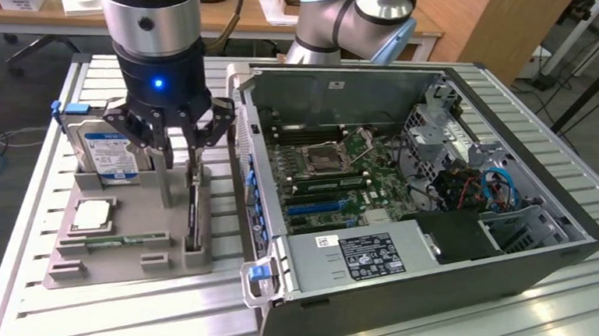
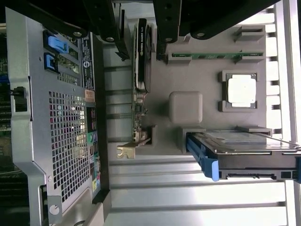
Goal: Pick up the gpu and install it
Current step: 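Pick up the gpu and move the gpu toward the slot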
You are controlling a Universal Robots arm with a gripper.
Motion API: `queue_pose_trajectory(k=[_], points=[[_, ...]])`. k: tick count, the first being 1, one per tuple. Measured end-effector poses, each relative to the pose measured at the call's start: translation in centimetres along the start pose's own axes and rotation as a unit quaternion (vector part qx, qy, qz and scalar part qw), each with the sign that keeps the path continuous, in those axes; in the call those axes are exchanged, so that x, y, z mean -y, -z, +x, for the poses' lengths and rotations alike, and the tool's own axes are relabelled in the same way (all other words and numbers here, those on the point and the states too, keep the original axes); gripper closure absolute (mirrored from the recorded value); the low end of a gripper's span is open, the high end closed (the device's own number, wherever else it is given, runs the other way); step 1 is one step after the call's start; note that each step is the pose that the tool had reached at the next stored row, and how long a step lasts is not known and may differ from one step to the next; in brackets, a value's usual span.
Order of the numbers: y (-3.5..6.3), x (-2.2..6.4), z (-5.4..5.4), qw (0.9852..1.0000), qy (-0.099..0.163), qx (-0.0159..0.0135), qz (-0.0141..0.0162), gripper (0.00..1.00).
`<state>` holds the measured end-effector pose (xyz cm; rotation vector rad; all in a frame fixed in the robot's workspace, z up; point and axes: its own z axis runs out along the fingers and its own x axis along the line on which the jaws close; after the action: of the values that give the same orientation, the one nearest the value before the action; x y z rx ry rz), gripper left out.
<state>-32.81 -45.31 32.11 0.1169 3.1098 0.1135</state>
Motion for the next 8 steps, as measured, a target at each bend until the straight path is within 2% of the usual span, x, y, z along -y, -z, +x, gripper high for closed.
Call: queue_pose_trajectory(k=[8], points=[[-0.23, 0.01, 0.00, 1.0000, 0.000, 0.0000, 0.0000, 0.64]])
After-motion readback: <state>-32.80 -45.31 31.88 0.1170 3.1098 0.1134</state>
